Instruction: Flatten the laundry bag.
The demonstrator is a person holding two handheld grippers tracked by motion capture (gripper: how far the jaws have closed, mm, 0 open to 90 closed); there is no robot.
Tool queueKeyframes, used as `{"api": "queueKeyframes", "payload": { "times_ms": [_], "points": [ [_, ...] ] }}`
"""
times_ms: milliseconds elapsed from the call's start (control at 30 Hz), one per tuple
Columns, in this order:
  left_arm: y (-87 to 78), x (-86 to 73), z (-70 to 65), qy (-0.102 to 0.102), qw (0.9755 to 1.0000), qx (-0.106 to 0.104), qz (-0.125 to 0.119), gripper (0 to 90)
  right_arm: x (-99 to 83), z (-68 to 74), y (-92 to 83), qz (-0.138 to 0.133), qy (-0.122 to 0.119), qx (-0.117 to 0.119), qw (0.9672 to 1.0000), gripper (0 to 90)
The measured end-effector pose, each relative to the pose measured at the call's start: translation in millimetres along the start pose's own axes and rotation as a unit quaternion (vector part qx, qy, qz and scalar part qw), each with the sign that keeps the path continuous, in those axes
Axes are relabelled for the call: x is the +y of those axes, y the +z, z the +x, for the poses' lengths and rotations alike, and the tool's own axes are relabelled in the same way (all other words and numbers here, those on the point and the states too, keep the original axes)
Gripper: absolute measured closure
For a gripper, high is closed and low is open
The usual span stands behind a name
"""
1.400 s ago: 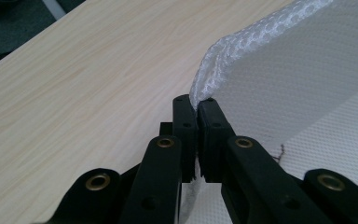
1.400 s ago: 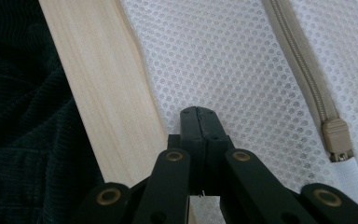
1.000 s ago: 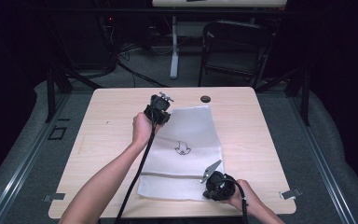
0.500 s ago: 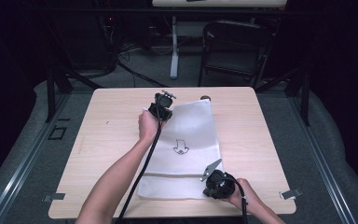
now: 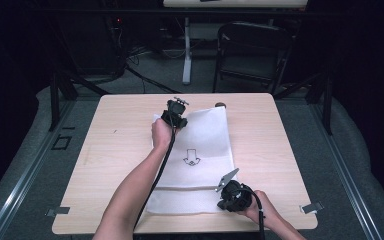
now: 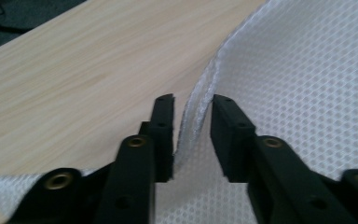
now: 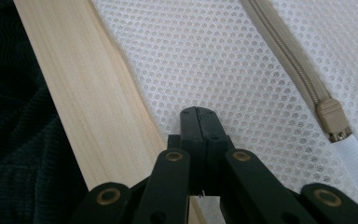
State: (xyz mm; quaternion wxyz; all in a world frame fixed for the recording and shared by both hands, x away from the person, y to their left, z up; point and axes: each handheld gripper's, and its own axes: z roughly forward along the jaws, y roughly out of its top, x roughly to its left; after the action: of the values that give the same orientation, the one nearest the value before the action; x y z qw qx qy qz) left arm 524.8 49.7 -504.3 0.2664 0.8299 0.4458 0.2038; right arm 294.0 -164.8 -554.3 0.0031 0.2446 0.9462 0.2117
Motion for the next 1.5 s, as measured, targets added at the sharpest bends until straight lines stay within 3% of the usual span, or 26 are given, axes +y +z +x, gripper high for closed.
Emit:
{"api": "queueKeyframes", "payload": {
  "times_ms": [33, 100, 167, 233, 300, 367, 433, 500, 633, 767, 933, 967, 1167, 1500],
  "points": [
    [0.9, 0.3, 0.8, -0.003, 1.0000, 0.003, 0.001, 58.9, -0.3, 0.4, 0.9, -0.005, 0.005, 0.002, 1.0000, 90.0],
    [1.2, 1.0, 3.0, 0.000, 0.9999, -0.012, -0.005, 56.4, 0.2, -1.1, 0.1, 0.000, 0.005, 0.003, 1.0000, 90.0],
    [1.2, 2.2, 3.5, -0.003, 0.9999, 0.002, -0.010, 44.9, -0.5, -1.2, 2.4, -0.012, 0.026, 0.014, 0.9995, 90.0],
    [0.3, 2.5, 4.6, -0.008, 0.9999, -0.001, -0.011, 36.8, -0.6, -0.7, 2.4, -0.013, 0.029, 0.013, 0.9994, 90.0],
    [-3.0, 1.3, 6.3, -0.020, 0.9995, -0.019, -0.016, 29.6, -0.2, -0.9, 1.6, -0.009, 0.030, 0.011, 0.9994, 90.0],
    [-7.9, -0.2, 4.0, -0.016, 0.9994, -0.021, -0.023, 25.6, 0.6, -1.6, 0.3, 0.000, 0.027, 0.007, 0.9996, 90.0],
    [-13.1, -3.3, 1.7, -0.014, 0.9988, -0.036, -0.030, 20.8, -0.1, -1.0, 0.1, -0.023, 0.038, 0.009, 0.9990, 90.0],
    [-18.3, -8.5, -1.0, -0.008, 0.9978, -0.055, -0.035, 17.0, 0.8, -5.4, -9.6, -0.044, 0.043, 0.011, 0.9981, 80.8],
    [-28.8, -19.6, -6.0, 0.003, 0.9957, -0.082, -0.042, 14.2, -1.6, -12.3, -28.5, -0.074, 0.066, 0.004, 0.9950, 62.3],
    [-41.2, -31.8, -13.1, 0.014, 0.9937, -0.099, -0.052, 12.8, -7.1, -16.7, -35.1, -0.062, 0.072, -0.013, 0.9954, 44.3],
    [-51.4, -47.0, -27.5, 0.022, 0.9893, -0.129, -0.064, 12.0, -11.3, -14.5, -42.0, -0.074, 0.083, -0.024, 0.9936, 27.4],
    [-53.7, -50.2, -31.8, 0.027, 0.9882, -0.135, -0.066, 12.2, -11.8, -14.3, -42.6, -0.072, 0.080, -0.035, 0.9936, 26.0],
    [-65.5, -70.8, -57.2, 0.056, 0.9810, -0.171, -0.072, 11.2, -18.5, -17.4, -51.1, -0.079, 0.087, -0.041, 0.9922, 23.5],
    [-70.6, -94.0, -82.2, 0.094, 0.9723, -0.206, -0.058, 8.4, -26.2, -20.8, -52.9, -0.070, 0.096, -0.048, 0.9917, 19.7]
  ]
}}
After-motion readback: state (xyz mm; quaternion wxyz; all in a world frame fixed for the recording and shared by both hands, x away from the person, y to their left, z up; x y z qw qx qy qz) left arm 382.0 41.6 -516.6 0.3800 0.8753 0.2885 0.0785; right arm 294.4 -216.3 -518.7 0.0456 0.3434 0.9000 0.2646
